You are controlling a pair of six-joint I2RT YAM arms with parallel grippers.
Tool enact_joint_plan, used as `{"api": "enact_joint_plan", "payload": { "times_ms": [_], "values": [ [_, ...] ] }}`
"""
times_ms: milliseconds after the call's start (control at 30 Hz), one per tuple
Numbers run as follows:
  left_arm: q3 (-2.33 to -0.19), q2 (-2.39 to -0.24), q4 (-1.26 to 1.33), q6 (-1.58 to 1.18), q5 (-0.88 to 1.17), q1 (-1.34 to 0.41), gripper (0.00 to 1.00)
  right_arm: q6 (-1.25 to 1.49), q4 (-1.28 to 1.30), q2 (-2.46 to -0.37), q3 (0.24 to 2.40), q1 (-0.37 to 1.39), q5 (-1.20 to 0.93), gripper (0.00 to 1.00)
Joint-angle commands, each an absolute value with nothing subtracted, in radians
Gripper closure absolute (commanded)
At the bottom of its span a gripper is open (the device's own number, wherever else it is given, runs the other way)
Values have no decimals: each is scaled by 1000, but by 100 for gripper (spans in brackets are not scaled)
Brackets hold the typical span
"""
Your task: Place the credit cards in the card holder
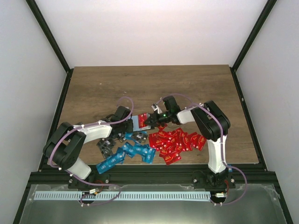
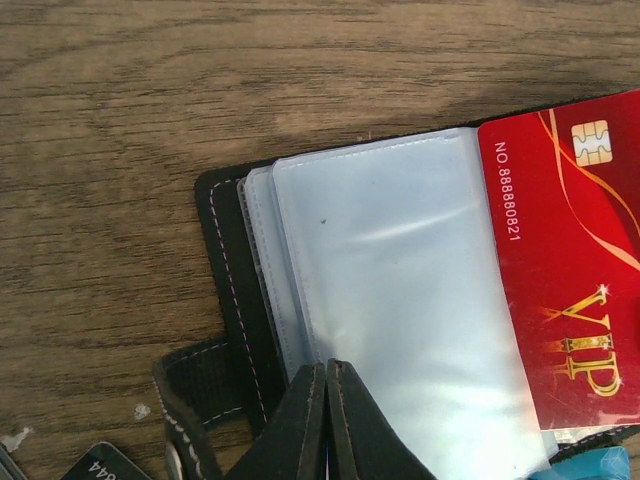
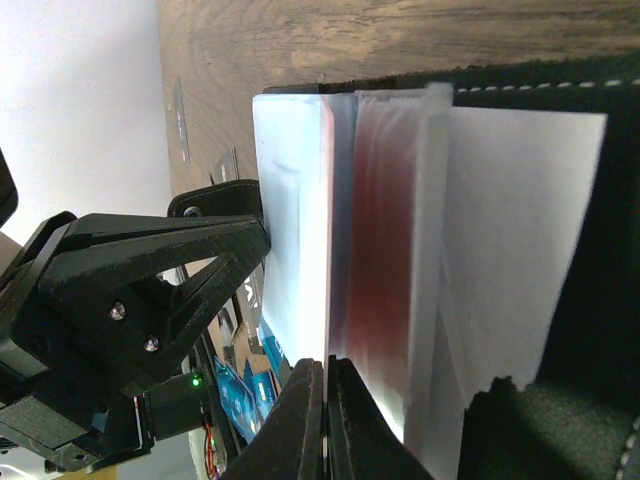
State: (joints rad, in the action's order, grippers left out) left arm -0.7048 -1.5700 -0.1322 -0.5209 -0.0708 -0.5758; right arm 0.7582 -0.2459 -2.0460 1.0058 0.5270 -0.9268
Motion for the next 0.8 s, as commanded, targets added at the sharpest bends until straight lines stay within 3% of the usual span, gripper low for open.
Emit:
{"api": "enact_joint_plan", "payload": {
  "times_ms": [0, 767],
  "values": [
    [-684, -1597, -140, -528, -74, -573, 96, 767, -260, -2067, 1038, 546, -944, 99],
    [-676, -1590, -127, -521, -61, -573, 96, 750, -195, -2126, 1112, 571, -985, 99]
  ]
}}
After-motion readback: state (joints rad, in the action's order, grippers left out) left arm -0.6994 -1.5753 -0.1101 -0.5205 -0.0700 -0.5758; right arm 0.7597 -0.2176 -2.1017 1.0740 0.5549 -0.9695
